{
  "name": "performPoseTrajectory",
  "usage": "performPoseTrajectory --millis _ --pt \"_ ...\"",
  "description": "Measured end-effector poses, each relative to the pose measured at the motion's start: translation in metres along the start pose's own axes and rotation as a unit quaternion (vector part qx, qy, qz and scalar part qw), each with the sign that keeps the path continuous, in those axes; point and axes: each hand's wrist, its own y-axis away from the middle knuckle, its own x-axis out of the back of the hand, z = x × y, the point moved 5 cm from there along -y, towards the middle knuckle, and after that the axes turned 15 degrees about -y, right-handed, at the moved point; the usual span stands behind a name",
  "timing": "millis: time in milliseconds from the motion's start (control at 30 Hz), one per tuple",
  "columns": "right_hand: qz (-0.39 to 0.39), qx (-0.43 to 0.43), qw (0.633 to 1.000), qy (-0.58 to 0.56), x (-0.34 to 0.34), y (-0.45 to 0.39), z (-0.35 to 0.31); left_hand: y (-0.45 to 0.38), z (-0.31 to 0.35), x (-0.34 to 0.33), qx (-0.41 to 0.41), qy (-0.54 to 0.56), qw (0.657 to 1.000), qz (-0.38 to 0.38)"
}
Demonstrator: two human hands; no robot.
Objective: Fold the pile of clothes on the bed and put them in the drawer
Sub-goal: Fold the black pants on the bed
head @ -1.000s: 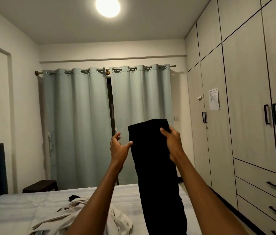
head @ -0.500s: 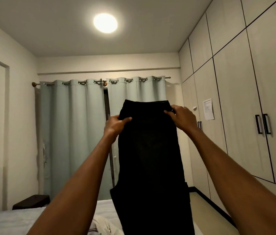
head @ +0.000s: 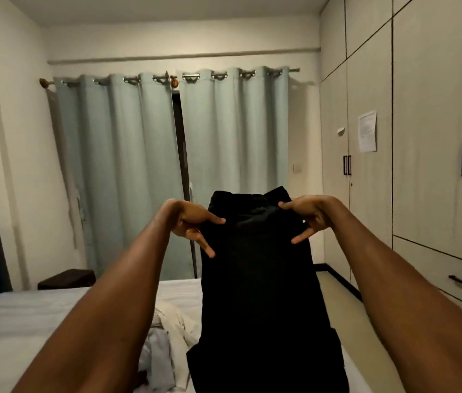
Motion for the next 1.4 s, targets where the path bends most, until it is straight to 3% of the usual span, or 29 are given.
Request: performPoseTrajectory --millis 67,167,233,367,500,600,800,967,1100,1400 --pt "0.023 -0.018 0.998 -0.052 0.001 -0.052 0.024 -0.054 -0.011 -0.006 0.008 0.050 0.999 -0.006" --pt "0.078 0.011 0.985 -0.156 -0.006 -0.126 0.042 -0.137 -0.024 0.000 -0.051 0.130 0.982 0.124" --pt "0.109 0.071 0.961 -0.243 -0.012 -0.172 0.031 -0.179 -0.020 0.011 -0.119 0.203 0.946 0.222" --pt "0.129 0.257 0.865 -0.412 -0.011 -0.241 -0.056 -0.213 0.016 0.080 -0.247 0.311 0.841 0.368" --pt "0.040 0.376 0.799 -0.468 -0.007 -0.279 -0.173 -0.204 0.073 0.168 -0.318 0.292 0.750 0.500" --pt "0.022 0.429 0.762 -0.484 0.000 -0.284 -0.255 -0.192 0.114 0.225 -0.368 0.270 0.701 0.548" --pt "0.031 0.478 0.751 -0.455 0.011 -0.260 -0.310 -0.162 0.142 0.254 -0.407 0.216 0.681 0.569" --pt "0.049 0.455 0.784 -0.421 0.004 -0.228 -0.236 -0.143 0.103 0.187 -0.382 0.207 0.695 0.573" --pt "0.104 0.440 0.808 -0.379 0.004 -0.200 -0.129 -0.133 0.051 0.095 -0.327 0.222 0.742 0.541" --pt "0.228 0.247 0.896 -0.289 -0.025 -0.045 0.271 -0.072 -0.150 -0.237 -0.126 0.134 0.897 0.401"
